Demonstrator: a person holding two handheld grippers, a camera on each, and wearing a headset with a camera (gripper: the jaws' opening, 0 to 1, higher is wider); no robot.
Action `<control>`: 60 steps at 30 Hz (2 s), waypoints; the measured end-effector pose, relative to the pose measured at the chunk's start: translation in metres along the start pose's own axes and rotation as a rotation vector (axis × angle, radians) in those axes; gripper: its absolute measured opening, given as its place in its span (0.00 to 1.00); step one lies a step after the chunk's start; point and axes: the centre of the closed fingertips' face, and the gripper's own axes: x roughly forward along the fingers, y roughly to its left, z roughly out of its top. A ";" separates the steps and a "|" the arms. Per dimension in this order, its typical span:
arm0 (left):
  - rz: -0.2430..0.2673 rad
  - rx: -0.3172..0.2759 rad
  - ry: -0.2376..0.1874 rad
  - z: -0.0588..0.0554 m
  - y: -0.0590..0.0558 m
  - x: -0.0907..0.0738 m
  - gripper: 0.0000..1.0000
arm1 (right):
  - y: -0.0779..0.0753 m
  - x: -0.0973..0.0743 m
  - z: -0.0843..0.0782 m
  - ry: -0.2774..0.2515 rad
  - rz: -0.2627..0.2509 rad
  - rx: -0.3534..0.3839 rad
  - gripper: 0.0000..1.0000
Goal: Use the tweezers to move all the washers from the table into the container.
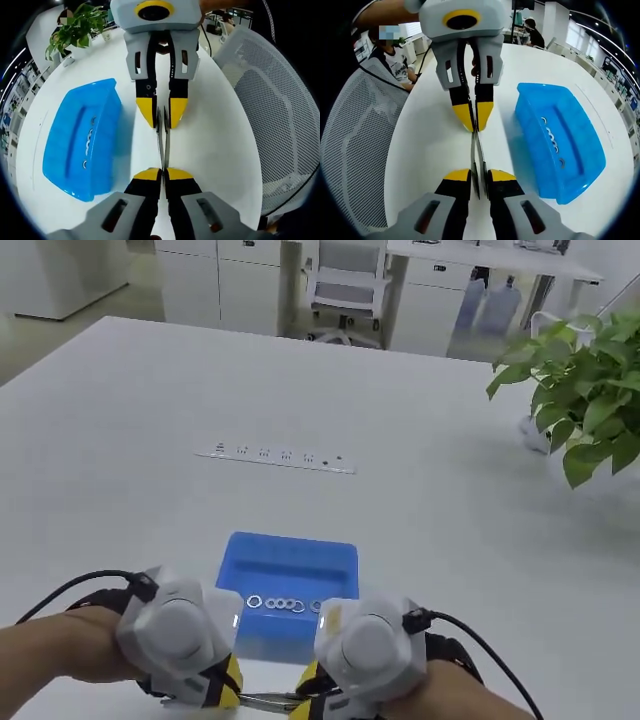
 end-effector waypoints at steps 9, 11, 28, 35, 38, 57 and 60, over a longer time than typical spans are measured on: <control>0.021 -0.027 -0.017 -0.001 0.001 -0.006 0.12 | 0.001 -0.005 0.000 0.000 -0.016 0.011 0.20; 0.024 -0.044 -0.033 0.000 0.000 -0.009 0.13 | -0.001 -0.008 -0.001 -0.007 -0.035 0.017 0.22; 0.149 -0.268 -0.206 0.011 0.003 -0.054 0.41 | -0.024 -0.067 -0.013 -0.169 -0.260 0.240 0.56; 0.296 -0.343 -0.306 0.017 0.017 -0.079 0.62 | -0.035 -0.099 -0.018 -0.266 -0.383 0.306 0.72; 0.336 -0.362 -0.329 0.018 0.017 -0.087 0.72 | -0.035 -0.111 -0.020 -0.289 -0.415 0.318 0.78; 0.375 -0.387 -0.326 0.023 0.005 -0.094 0.99 | -0.015 -0.120 -0.029 -0.285 -0.412 0.314 1.00; 0.376 -0.383 -0.323 0.023 0.005 -0.093 0.99 | -0.014 -0.119 -0.028 -0.284 -0.405 0.313 1.00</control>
